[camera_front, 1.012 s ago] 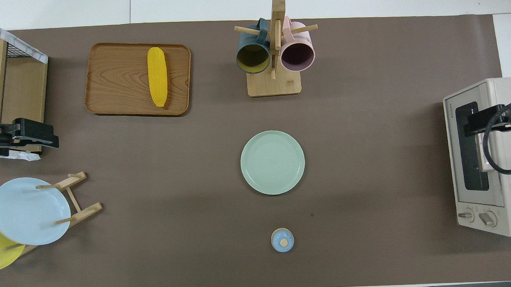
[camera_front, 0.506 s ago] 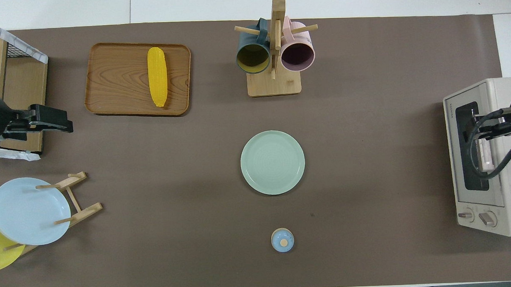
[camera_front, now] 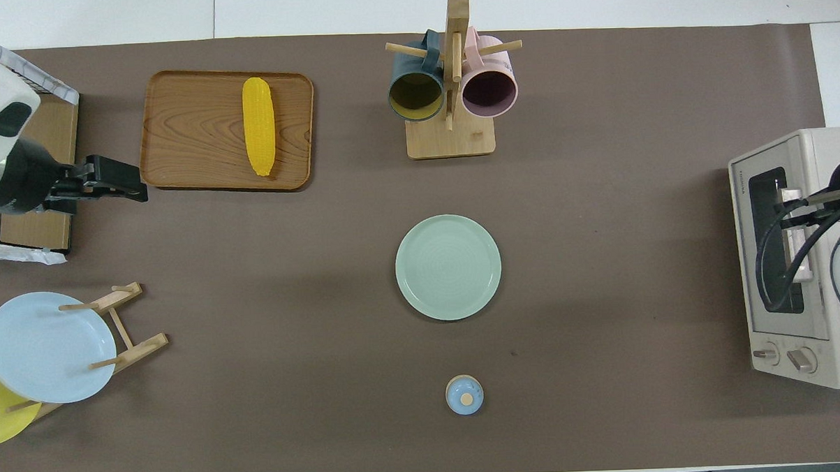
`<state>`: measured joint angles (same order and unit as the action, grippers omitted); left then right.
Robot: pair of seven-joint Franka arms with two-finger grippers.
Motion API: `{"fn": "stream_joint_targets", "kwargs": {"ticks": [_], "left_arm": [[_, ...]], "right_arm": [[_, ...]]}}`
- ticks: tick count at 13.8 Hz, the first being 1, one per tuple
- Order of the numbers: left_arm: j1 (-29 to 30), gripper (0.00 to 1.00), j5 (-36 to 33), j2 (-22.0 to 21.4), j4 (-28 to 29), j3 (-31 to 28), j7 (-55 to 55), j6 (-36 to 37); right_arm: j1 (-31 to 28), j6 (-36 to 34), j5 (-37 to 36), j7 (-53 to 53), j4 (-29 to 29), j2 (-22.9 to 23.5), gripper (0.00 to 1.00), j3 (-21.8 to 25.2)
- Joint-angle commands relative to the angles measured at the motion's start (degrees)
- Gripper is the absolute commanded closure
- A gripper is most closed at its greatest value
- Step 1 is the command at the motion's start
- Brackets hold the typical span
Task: Put corn in oven
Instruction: 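Reach the left gripper over the yellow corn on the wooden tray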
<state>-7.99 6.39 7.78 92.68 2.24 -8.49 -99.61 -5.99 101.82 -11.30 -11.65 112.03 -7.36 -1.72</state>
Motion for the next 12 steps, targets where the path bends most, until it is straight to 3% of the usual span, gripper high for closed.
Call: {"fn": "stream_joint_targets", "kwargs": {"ticks": [1,6,10,12], "left_arm": [[-1.68,0.0,0.64,8.72,-8.54,-0.48,-0.74,0.03],[-4.14,0.0,0.11,17.34,-12.51,-0.92,-0.92,-6.11],[-4.14,0.0,-0.15,29.98,-26.37,-1.71,-1.27,-6.22],[-4.67,0.0,-0.15,32.72,-27.81,-3.38,-1.27,-7.53]], "right_arm": [[-1.56,2.33,-2.32,4.59,4.42,-1.26,1.0,-0.3],[-2.88,2.94,-4.17,9.89,6.88,-0.38,1.0,-0.3],[-4.29,4.7,-5.67,11.04,6.97,1.55,1.0,-0.3],[-4.47,4.61,-5.67,11.04,6.97,1.56,1.0,-0.3]]}}
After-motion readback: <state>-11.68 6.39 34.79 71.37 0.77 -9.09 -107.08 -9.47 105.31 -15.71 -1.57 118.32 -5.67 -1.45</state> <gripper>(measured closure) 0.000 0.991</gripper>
